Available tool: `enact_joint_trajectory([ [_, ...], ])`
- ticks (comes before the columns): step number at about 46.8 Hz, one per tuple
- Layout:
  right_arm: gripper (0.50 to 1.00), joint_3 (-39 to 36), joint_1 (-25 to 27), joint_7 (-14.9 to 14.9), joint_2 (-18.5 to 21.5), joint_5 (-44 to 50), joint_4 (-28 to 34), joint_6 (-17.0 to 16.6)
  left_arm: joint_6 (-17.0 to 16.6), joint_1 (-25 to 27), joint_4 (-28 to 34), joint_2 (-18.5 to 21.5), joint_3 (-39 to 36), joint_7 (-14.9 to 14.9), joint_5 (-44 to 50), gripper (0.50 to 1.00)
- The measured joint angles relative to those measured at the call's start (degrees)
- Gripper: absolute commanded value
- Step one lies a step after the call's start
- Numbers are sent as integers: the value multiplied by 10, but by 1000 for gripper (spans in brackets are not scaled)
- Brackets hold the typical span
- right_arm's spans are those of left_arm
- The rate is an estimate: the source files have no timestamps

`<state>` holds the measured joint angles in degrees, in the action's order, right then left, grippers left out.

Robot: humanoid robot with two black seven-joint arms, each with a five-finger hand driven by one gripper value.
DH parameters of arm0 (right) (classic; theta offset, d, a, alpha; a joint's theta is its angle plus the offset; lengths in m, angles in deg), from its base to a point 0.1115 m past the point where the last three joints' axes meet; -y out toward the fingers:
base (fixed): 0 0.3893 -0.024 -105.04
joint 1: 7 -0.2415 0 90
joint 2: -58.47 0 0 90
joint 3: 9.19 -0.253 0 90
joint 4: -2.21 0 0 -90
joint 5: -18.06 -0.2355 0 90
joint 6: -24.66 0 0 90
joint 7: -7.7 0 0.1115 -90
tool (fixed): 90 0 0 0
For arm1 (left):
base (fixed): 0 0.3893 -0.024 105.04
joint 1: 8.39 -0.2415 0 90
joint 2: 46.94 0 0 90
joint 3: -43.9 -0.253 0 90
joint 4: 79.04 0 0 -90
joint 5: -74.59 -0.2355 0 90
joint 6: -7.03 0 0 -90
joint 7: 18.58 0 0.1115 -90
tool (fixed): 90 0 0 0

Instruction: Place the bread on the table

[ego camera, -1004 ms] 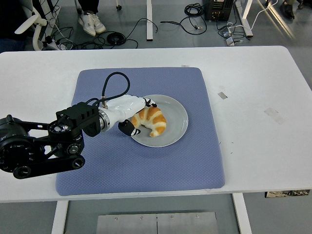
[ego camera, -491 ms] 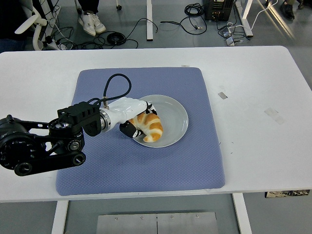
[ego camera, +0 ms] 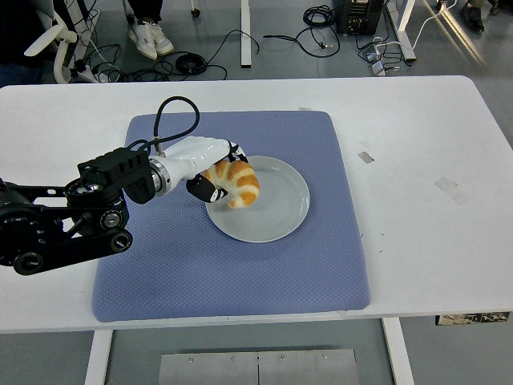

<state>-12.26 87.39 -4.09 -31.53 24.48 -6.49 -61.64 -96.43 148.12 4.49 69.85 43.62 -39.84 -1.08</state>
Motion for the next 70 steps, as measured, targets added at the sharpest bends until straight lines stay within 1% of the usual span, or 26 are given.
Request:
enact_joint_trajectory([
  [7,1000,0,0,0,0,0,0,0,0,1,-1,28,19,0,0,622],
  [20,1000,0,0,0,0,0,0,0,-3,5,-9,90,28,1,-1,618],
  [31,1000,0,0,0,0,0,0,0,-24,-2,-30,121,24,9,-3,616],
  [35,1000,0,0,0,0,0,0,0,-34,-6,-37,125,21,11,-4,616],
  [47,1000,0,0,0,0,0,0,0,-49,-32,-51,124,18,16,-10,617],
  [54,1000,0,0,0,0,0,0,0,-58,-46,-59,122,17,25,-11,617],
  [60,1000,0,0,0,0,0,0,0,-58,-48,-62,121,12,26,-11,619],
  [64,1000,0,0,0,0,0,0,0,-66,-48,-68,121,2,26,-11,619],
  [70,1000,0,0,0,0,0,0,0,-74,-48,-71,120,-3,26,-11,637],
])
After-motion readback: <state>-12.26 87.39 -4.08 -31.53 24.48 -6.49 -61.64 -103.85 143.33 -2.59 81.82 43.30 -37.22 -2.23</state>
